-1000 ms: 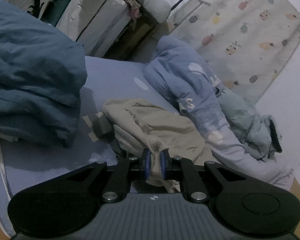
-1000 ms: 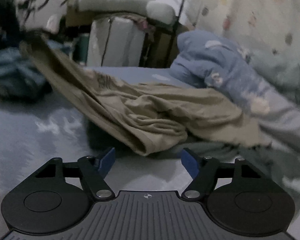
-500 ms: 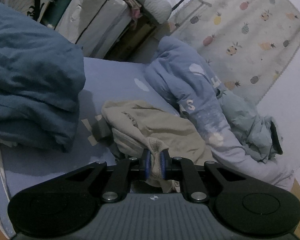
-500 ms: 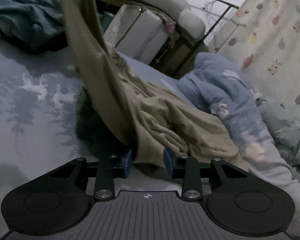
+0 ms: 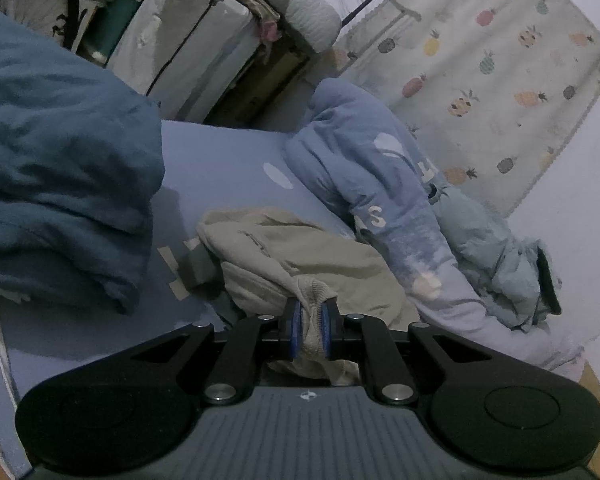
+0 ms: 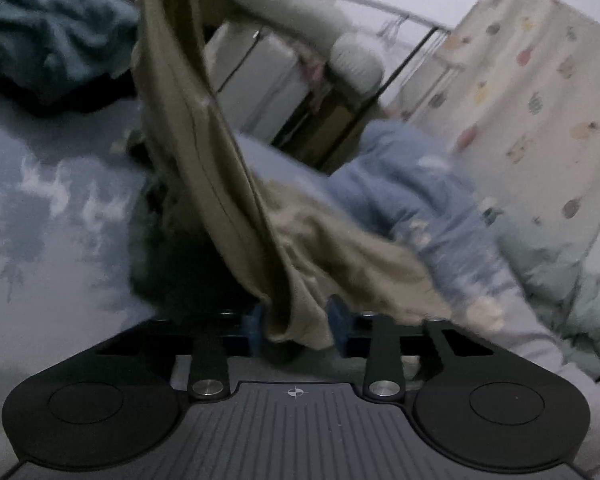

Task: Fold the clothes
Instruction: 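Lift the khaki shirt high off the bed with both grippers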

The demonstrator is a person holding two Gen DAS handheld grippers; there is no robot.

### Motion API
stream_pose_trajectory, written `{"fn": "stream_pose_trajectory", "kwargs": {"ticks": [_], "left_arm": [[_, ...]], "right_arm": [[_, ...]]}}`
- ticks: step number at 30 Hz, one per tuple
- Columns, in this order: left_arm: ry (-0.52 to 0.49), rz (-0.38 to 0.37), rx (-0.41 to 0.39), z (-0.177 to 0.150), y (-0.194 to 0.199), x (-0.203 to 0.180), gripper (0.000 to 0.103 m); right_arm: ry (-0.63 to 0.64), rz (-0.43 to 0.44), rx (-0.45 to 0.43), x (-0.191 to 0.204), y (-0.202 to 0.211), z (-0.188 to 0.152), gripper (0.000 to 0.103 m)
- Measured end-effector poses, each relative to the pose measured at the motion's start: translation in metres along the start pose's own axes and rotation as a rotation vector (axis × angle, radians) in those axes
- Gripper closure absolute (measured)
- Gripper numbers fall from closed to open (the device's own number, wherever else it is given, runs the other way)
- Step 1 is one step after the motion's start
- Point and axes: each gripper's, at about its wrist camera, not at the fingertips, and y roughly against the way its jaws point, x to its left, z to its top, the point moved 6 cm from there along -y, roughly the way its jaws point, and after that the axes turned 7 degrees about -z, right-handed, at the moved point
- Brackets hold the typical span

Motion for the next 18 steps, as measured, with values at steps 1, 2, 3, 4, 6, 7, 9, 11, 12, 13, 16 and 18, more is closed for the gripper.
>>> {"fn": "stream_pose_trajectory", "kwargs": {"ticks": [1, 2, 3, 4, 6, 7, 9, 11, 12, 13, 16, 18], "left_arm": [[-0.002, 0.003, -0.003, 0.001, 0.001, 0.0, 0.089], [0.001, 0.004, -0.005, 0.002, 0.001, -0.001, 0.089], [0.001, 0.007, -0.009, 0.003, 0.002, -0.001, 0.089], [0.002, 0.01, -0.014, 0.003, 0.003, 0.0, 0.089], [0.007, 0.019, -0.034, 0.004, 0.005, -0.003, 0.089], [0.001, 0.019, -0.04, 0.005, 0.005, -0.007, 0.089], [-0.009, 0.016, -0.05, 0.006, 0.006, -0.013, 0.089], [-0.014, 0.006, -0.058, 0.007, 0.007, -0.021, 0.089], [-0.019, 0.0, -0.065, 0.01, 0.007, -0.026, 0.089], [-0.028, -0.006, -0.073, 0.012, 0.008, -0.033, 0.089], [-0.06, -0.026, -0.093, 0.02, 0.013, -0.053, 0.089], [-0.083, -0.048, -0.113, 0.029, 0.019, -0.07, 0.089]], "right_arm": [[0.003, -0.02, -0.014, -0.003, 0.002, 0.003, 0.095], [-0.003, -0.028, -0.023, -0.006, 0.003, 0.005, 0.095], [-0.012, -0.023, -0.022, -0.01, 0.005, 0.007, 0.096], [-0.017, -0.015, -0.019, -0.013, 0.006, 0.009, 0.096], [-0.028, -0.009, -0.014, -0.024, 0.01, 0.013, 0.096], [-0.039, -0.006, -0.011, -0.031, 0.014, 0.016, 0.097], [-0.058, -0.007, -0.013, -0.047, 0.023, 0.024, 0.097], [-0.067, -0.025, -0.036, -0.067, 0.038, 0.036, 0.097], [-0.072, -0.034, -0.047, -0.077, 0.046, 0.042, 0.097], [-0.076, -0.043, -0.058, -0.087, 0.054, 0.049, 0.097], [-0.09, -0.07, -0.092, -0.118, 0.076, 0.067, 0.097], [-0.1, -0.088, -0.114, -0.138, 0.092, 0.08, 0.097]]}}
